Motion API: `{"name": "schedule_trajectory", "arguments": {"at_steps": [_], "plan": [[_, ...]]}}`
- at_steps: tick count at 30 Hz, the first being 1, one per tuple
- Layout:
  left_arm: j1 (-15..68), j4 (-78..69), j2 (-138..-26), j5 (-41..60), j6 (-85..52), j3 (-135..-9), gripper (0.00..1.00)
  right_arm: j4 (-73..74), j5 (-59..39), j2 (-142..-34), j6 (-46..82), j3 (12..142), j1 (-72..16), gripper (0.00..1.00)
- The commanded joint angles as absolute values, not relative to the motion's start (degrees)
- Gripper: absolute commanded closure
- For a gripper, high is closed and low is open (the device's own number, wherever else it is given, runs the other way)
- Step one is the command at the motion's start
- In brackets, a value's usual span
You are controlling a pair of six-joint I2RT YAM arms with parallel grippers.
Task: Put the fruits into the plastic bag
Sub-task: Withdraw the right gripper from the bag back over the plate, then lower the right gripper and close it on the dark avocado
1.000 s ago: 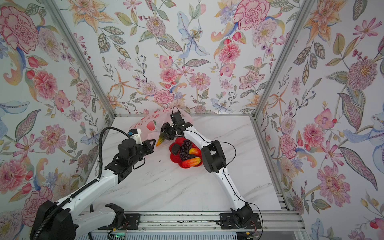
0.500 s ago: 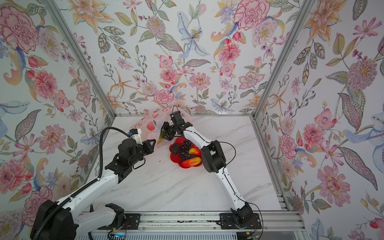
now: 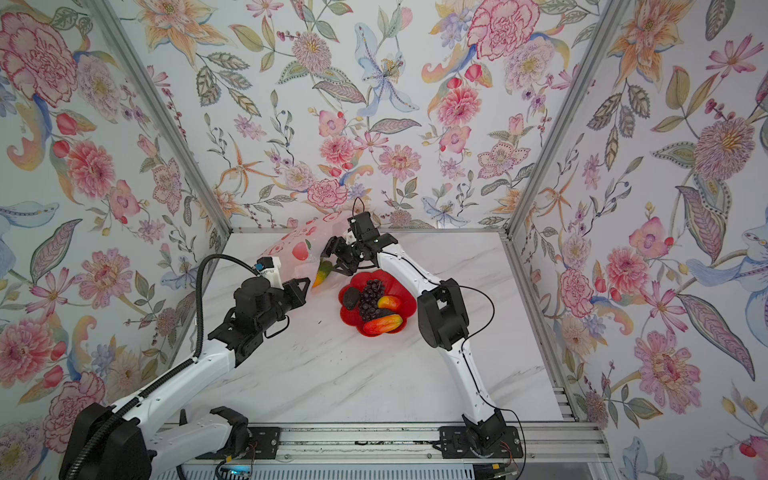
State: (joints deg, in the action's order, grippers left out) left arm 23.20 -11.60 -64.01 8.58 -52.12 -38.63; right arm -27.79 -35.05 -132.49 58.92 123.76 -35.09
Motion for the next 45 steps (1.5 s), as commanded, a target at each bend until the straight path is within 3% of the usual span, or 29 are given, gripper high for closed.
{"name": "schedule_trajectory", "arguments": {"at_steps": [1, 13, 45], "plan": [[22.41, -11.92, -62.68, 8.17, -52.38, -37.53, 1.00, -32.39, -32.25, -126.42, 53.18, 118.69, -34.37, 0.25], [21.82, -11.82, -62.75, 8.96, -51.95, -37.48, 1.00, -45.69, -25.44, -119.92, 42.34, 108.75, -35.42, 0.27], [21.66, -11.46, -62.41, 8.51, -52.30, -36.83, 1.00, -49.05, -23.80, -133.12, 39.29, 116.15, -35.33, 0.33]]}}
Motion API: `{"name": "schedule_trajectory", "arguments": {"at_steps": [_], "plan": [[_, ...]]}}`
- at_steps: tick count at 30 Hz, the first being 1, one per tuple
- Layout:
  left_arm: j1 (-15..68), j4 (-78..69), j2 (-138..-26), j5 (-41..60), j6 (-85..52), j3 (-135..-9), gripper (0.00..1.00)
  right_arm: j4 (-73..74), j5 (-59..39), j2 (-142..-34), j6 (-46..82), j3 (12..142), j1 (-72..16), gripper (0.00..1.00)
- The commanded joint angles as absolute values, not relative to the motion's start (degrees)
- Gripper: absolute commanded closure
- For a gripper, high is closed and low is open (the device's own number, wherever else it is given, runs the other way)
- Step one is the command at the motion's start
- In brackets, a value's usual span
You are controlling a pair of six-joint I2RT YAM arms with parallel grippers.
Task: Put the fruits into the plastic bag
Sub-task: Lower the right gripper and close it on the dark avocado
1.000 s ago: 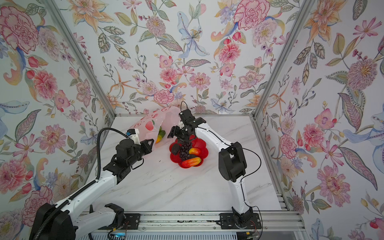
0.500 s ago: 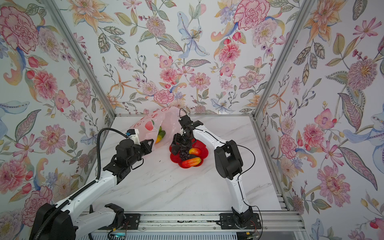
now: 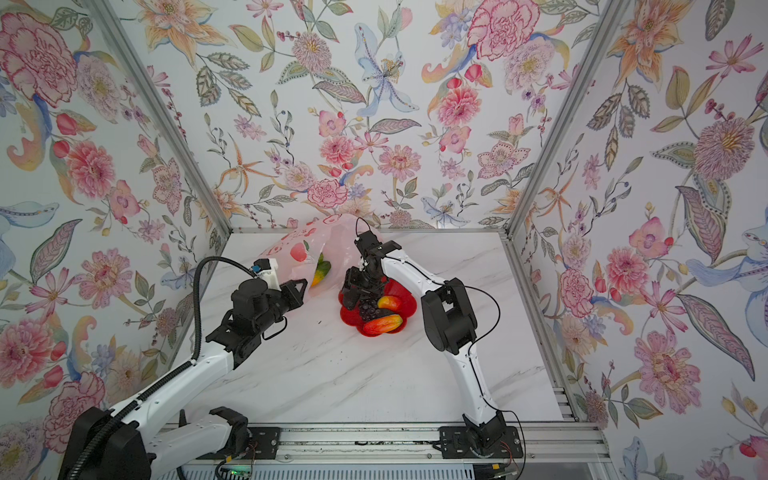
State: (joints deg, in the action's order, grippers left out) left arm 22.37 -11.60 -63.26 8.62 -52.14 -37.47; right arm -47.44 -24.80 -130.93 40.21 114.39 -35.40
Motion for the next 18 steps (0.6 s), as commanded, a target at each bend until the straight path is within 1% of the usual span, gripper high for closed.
{"name": "schedule_trajectory", "arguments": {"at_steps": [1, 7, 15, 18], "plan": [[21.61, -11.51, -62.45, 8.61, -52.29, -36.83, 1.00, -49.06, -23.82, -133.52, 39.37, 116.64, -35.25, 0.33], [21.49, -11.34, -62.84, 8.88, -52.23, -36.85, 1.00, -49.65, -24.17, -135.82, 39.55, 118.91, -35.29, 0.33], [21.53, -11.55, -63.55, 9.40, -52.29, -37.00, 1.00, -49.56, -24.38, -136.97, 39.24, 118.93, -35.29, 0.35], [21.48, -11.91, -63.63, 9.49, -52.38, -36.83, 1.00, -49.65, -24.37, -137.35, 39.02, 118.84, -35.33, 0.35]]}}
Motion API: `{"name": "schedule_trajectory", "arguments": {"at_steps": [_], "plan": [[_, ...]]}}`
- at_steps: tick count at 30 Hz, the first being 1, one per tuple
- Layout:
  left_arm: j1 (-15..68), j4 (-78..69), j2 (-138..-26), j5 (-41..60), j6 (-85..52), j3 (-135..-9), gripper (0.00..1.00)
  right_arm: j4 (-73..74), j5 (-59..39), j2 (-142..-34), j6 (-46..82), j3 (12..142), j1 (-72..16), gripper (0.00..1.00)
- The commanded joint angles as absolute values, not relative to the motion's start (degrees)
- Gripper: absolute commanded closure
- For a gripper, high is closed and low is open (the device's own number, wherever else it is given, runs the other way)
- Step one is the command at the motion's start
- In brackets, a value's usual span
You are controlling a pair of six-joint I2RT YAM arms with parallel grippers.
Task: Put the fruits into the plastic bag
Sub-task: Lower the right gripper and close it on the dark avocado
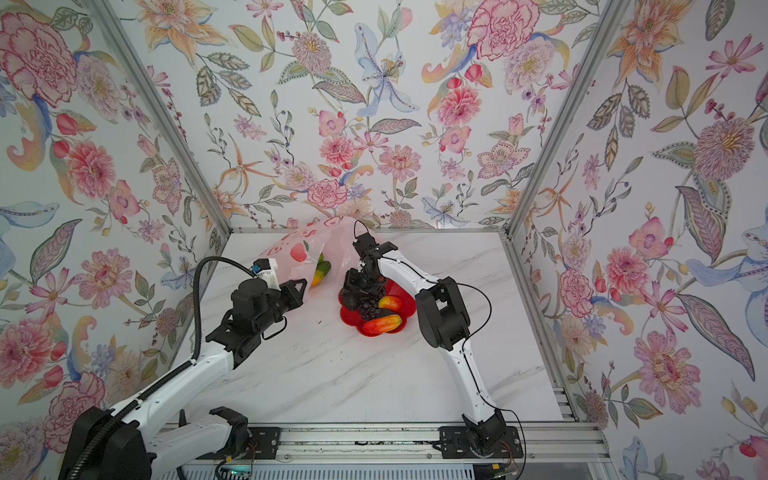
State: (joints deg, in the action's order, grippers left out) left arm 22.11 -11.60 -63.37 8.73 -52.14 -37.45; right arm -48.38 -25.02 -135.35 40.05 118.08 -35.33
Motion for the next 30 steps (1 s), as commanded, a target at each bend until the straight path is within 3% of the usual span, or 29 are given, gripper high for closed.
{"name": "schedule_trajectory", "arguments": {"at_steps": [1, 7, 18, 30], "plan": [[21.53, -11.92, -63.55, 9.49, -52.47, -36.84, 1.00, -49.63, -24.35, -137.45, 38.86, 118.83, -35.33, 0.34], [21.52, -11.90, -63.28, 9.27, -52.47, -36.48, 1.00, -49.50, -24.35, -138.04, 38.50, 118.94, -35.15, 0.34], [21.46, -12.13, -62.33, 8.69, -53.09, -35.79, 1.00, -49.35, -21.82, -132.55, 37.44, 114.87, -34.82, 0.52], [21.52, -12.72, -62.41, 8.59, -53.27, -36.04, 1.00, -47.32, -22.13, -121.87, 38.64, 107.21, -32.90, 0.53]]}}
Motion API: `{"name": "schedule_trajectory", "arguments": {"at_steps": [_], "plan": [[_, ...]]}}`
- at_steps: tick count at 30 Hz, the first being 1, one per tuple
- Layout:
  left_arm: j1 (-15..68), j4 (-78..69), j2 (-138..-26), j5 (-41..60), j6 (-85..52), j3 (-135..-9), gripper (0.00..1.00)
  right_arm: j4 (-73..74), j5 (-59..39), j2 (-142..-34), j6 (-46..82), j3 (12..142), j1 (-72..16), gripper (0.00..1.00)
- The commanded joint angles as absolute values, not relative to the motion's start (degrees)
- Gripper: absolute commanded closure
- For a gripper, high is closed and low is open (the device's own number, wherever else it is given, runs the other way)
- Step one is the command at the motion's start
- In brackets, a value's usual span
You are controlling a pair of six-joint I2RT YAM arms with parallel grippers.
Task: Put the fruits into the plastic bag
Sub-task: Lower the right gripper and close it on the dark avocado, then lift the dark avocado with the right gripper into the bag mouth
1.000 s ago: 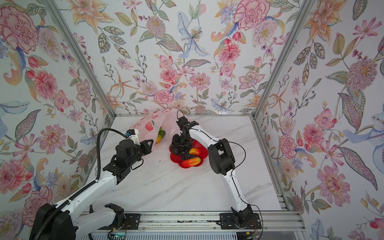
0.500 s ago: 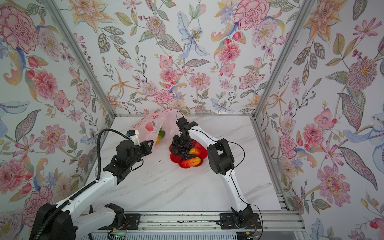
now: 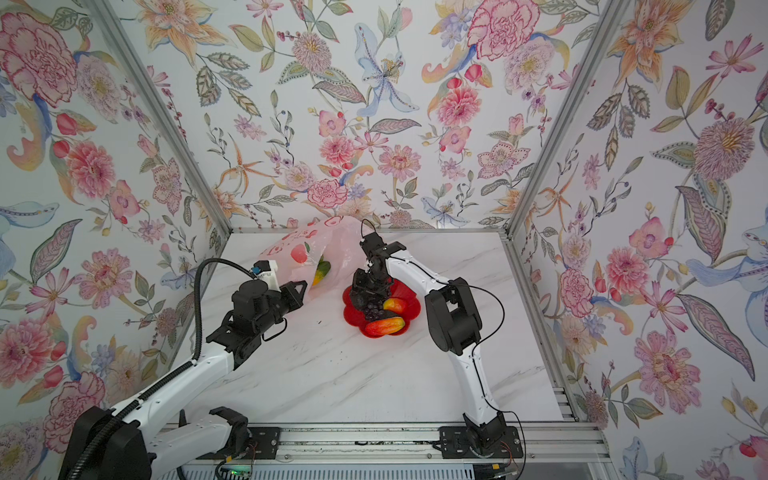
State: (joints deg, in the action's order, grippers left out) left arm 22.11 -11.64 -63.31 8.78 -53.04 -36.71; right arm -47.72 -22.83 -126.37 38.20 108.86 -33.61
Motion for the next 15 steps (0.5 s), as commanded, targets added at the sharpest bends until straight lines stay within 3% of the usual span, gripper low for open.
{"name": "schedule_trajectory", "arguments": {"at_steps": [1, 9, 15], "plan": [[21.52, -12.74, -62.45, 8.54, -53.26, -36.07, 1.00, -46.88, -22.43, -120.95, 38.96, 106.44, -32.67, 0.53], [21.52, -12.86, -63.80, 9.31, -52.47, -37.26, 1.00, -45.48, -23.90, -111.68, 42.09, 102.94, -31.64, 0.53], [21.32, -13.36, -64.68, 10.01, -52.06, -37.63, 1.00, -39.15, -28.57, -110.46, 48.47, 104.02, -32.04, 0.52]]}}
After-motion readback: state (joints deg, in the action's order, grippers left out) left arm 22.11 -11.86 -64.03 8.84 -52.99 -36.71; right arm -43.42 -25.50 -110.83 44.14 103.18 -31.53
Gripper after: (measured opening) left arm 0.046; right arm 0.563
